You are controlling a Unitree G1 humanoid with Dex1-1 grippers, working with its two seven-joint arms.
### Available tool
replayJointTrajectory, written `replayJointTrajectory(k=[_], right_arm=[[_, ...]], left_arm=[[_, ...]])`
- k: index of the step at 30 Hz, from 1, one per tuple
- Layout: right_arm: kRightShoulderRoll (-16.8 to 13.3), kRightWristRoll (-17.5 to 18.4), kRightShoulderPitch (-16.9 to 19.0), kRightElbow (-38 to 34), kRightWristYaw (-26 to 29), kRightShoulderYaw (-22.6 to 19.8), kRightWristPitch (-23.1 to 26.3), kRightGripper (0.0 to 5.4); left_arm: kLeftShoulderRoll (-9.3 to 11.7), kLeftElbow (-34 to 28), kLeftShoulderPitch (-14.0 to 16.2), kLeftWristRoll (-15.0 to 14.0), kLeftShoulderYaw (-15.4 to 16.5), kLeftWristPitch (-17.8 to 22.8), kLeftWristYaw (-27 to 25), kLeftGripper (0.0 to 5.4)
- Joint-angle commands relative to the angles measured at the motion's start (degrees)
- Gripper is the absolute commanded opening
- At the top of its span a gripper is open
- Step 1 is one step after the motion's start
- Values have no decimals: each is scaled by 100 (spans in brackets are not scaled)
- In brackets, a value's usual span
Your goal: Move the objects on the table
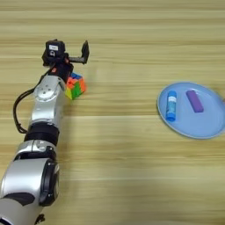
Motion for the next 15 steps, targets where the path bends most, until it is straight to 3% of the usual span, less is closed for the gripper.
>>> replayJointTrajectory(k=[1, 15], right_arm=[[-75, -29, 21, 46, 30, -23, -16, 539], [-80, -73, 105, -14, 18, -6, -15, 539]], left_arm=[[19, -104, 52, 44, -18, 85, 28, 540], [11, -330, 165, 34, -16, 158, 42, 540]])
